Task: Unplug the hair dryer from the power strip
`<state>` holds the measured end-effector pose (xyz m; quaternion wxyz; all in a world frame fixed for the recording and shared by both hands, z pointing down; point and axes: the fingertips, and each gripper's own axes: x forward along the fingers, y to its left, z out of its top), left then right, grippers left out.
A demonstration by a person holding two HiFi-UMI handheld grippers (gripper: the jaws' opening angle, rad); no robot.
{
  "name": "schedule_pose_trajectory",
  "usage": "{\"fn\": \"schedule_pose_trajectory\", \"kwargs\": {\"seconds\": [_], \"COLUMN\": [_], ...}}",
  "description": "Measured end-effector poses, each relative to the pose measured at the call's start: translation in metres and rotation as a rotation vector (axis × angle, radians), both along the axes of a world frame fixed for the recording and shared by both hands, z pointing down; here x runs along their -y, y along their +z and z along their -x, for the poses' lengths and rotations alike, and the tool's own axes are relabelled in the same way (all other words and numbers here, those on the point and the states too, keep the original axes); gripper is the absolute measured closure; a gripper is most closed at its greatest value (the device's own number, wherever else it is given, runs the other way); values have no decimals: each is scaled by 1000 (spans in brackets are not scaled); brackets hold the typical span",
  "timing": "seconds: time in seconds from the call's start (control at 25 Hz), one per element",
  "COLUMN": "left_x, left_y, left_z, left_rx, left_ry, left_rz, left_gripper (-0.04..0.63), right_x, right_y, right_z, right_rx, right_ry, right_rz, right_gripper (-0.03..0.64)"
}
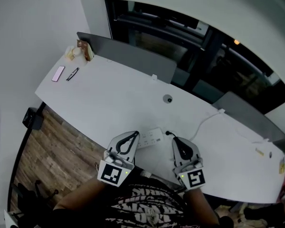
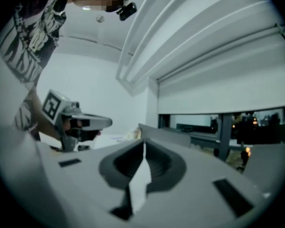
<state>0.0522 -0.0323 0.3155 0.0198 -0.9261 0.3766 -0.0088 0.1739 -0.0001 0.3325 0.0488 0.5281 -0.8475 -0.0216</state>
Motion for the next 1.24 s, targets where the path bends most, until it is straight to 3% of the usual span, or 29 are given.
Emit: {"fn": "schedule_pose_trajectory", "kwargs": {"seconds": [0.56, 1.24], "left_x": [-11, -19], "left_y": [-7, -4], "left_z": [5, 14], "left_rx": [20, 99], "left_ry": [3, -26], "left_rz": [-24, -20], "left_gripper": [568, 568], "right_x": [-9, -5], "right_y": [-2, 2], "right_z": [2, -11], "right_rx": [-24, 56], "right_ry": [7, 13], "right_rz": [3, 48], "right_gripper": [583, 583]}}
